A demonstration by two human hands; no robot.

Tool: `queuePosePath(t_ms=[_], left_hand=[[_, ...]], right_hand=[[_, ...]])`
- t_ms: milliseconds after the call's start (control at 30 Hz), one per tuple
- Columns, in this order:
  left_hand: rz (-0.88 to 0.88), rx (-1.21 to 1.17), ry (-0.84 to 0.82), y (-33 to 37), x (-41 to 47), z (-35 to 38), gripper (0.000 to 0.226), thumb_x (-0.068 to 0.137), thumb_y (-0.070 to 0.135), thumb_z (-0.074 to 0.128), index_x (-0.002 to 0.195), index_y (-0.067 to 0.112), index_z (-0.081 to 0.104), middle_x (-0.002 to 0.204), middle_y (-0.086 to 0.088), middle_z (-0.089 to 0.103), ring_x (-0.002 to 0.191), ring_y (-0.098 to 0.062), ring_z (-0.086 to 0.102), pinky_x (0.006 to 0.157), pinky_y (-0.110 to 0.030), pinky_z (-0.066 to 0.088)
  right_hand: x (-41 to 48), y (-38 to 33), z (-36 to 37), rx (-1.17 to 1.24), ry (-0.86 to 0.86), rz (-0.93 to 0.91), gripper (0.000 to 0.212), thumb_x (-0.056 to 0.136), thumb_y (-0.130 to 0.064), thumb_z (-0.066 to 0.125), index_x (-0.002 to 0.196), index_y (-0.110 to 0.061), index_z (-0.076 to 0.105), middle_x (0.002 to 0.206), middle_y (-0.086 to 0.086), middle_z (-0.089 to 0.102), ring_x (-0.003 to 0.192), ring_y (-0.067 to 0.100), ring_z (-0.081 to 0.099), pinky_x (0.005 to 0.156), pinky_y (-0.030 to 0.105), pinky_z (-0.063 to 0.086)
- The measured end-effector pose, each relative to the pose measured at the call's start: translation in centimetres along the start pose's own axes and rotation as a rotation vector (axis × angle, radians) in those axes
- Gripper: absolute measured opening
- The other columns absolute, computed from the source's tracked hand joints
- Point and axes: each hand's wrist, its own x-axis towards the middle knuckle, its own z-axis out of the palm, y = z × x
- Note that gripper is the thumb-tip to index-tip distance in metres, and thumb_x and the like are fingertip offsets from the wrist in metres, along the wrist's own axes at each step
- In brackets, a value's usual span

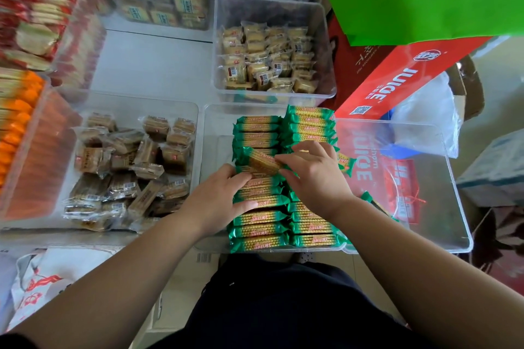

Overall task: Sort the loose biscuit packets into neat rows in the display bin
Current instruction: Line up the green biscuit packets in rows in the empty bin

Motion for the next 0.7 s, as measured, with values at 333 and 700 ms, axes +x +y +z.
queuePosePath(t_ms=[333, 700], left_hand=[[-0.158, -0.3, 0.206, 0.1, -0.6, 0.9, 0.061, 0.077, 0.038, 0.087, 0.12, 0.027, 0.046, 0.118, 0.007, 0.056, 0.104, -0.013, 0.057, 0.089, -0.033, 0.049], [-0.071, -0.324, 0.176, 0.1, -0.7, 2.1, 0.114, 0.084, 0.041, 0.081, 0.162, 0.037, -0.002, 0.169, 0.013, 0.005, 0.154, -0.008, 0.01, 0.126, -0.039, 0.016]], right_hand=[[2.1, -1.3, 0.5, -0.104, -0.291, 0.02, 0.026, 0.104, -0.037, 0.046, 0.123, -0.032, 0.063, 0.117, -0.008, 0.07, 0.13, 0.025, 0.043, 0.107, 0.045, 0.024], [2.1, 0.2, -0.4, -0.136, -0.404, -0.062, 0.028, 0.102, -0.031, 0.052, 0.127, -0.043, 0.055, 0.125, -0.009, 0.064, 0.137, 0.022, 0.033, 0.11, 0.046, 0.015]])
